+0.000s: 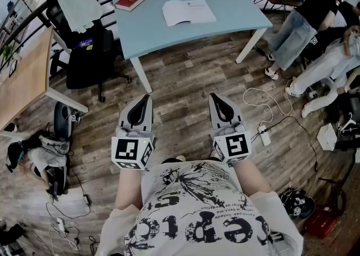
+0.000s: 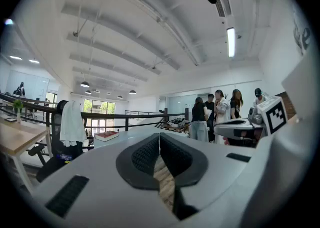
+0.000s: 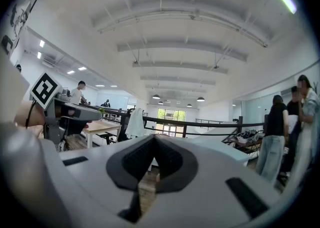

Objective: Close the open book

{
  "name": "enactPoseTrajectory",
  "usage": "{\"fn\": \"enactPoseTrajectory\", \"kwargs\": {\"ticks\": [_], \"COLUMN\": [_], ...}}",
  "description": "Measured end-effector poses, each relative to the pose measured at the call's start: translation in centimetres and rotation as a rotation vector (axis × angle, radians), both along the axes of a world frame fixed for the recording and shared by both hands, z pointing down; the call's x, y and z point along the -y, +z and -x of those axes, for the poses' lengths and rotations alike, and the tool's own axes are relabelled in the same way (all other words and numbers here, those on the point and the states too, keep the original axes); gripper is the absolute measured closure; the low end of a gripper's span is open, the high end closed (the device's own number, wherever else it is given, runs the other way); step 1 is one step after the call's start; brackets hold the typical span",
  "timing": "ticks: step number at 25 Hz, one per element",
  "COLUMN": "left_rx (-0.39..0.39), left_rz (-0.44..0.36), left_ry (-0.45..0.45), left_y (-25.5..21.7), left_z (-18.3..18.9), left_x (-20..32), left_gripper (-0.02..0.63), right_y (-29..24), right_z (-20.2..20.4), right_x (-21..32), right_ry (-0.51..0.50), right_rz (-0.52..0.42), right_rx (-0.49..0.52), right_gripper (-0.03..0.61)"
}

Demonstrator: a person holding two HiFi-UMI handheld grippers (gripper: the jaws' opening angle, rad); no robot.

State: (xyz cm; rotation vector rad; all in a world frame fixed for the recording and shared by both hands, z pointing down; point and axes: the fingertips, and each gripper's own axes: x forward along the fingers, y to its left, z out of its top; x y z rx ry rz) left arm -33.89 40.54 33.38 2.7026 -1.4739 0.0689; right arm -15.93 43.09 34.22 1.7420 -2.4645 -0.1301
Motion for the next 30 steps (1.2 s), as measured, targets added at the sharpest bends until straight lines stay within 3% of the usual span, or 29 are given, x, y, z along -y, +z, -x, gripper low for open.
{"fn": "enactPoseTrajectory", "kwargs": {"ticks": [12, 20, 26, 30], "left_rx": [-0.003, -0.007, 0.015, 0.027], "left_rz": [0.019, 0.063, 0.065, 0.081], "left_ry": [0.002, -0.022, -0.080, -0.134], "left_y": [1.3, 3.5, 3.9, 4.0], "left_z": [-0.1, -1.8, -6.9, -12.8], "left_x": [3.4, 7.1, 12.4, 17.3], "left_gripper": [0.594, 0.594, 0.594, 0.594], "right_y": [1.2, 2.4, 2.8, 2.7], "right_z": [-0.5, -3.8, -8.7, -14.4], "right_x": [3.5, 7.7, 14.2, 20.0], "right_ry": [0.024, 0.053, -0.011, -0.056], "right_rz": [0.027, 0.044, 0.021, 0.012], "right_rx": [0.025, 0.070, 0.075, 0.066], "right_gripper": [0.571, 0.569, 0.569, 0.569]}}
